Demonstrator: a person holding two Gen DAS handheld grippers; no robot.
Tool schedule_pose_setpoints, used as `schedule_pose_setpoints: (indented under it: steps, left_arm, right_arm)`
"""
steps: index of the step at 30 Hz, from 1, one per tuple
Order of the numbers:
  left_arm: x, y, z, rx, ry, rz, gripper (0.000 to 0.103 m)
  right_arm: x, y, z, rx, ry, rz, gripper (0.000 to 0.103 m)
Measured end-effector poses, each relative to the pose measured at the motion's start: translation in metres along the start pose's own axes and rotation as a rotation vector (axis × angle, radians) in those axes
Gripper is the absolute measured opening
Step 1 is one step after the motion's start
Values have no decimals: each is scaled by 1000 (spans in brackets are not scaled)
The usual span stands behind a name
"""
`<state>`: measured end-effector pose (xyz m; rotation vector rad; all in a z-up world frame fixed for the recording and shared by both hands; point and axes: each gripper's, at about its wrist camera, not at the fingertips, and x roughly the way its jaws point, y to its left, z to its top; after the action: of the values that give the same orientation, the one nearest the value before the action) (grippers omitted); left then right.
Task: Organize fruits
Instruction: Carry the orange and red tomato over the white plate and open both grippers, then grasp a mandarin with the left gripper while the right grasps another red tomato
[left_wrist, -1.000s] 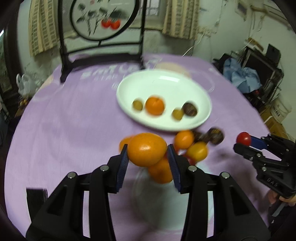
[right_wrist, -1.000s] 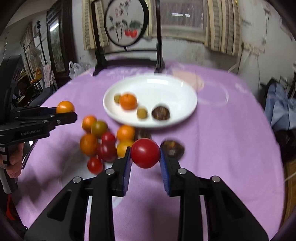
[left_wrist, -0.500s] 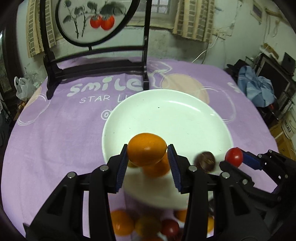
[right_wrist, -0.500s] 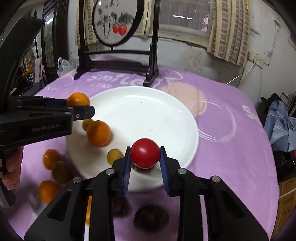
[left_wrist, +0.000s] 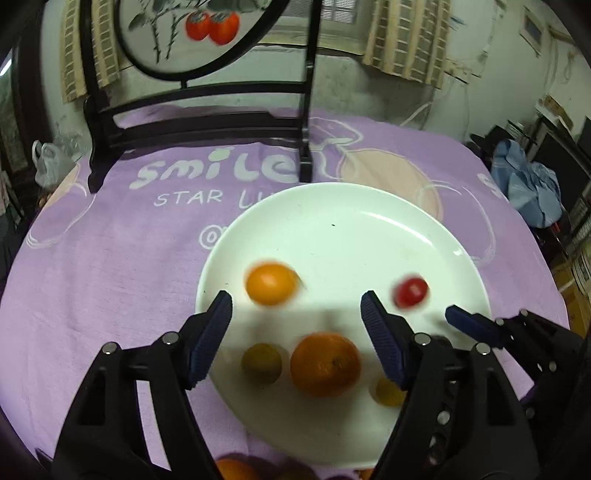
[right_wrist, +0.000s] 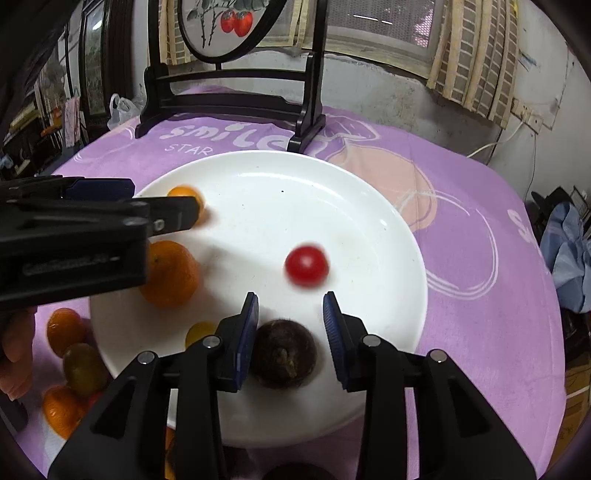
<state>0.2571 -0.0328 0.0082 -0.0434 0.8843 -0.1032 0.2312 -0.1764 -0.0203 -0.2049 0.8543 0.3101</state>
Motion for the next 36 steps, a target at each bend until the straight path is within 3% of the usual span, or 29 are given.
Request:
schedule_pose_setpoints:
  steps: [9,14,19,26,36]
  left_arm:
    - [-55,2,-32,46,-36,-20,75]
    - [-83,3,-65,77,-39,-26,76]
    - [-103,12,-99,56,-25,-46,76]
    - [-117,26,-139,41,-8,-52,76]
    - [-118,40,-169,34,7,-19,76]
  right_arm:
    - [-53,-15,-34,83,-28,34,36]
    - [-83,-15,-66,111,-42,42,44]
    - [-104,-7,-98,124,-27,58,44]
    - [-120,26,-135,98,14,120,44]
    - [-100,84,-137,47,69,178,44]
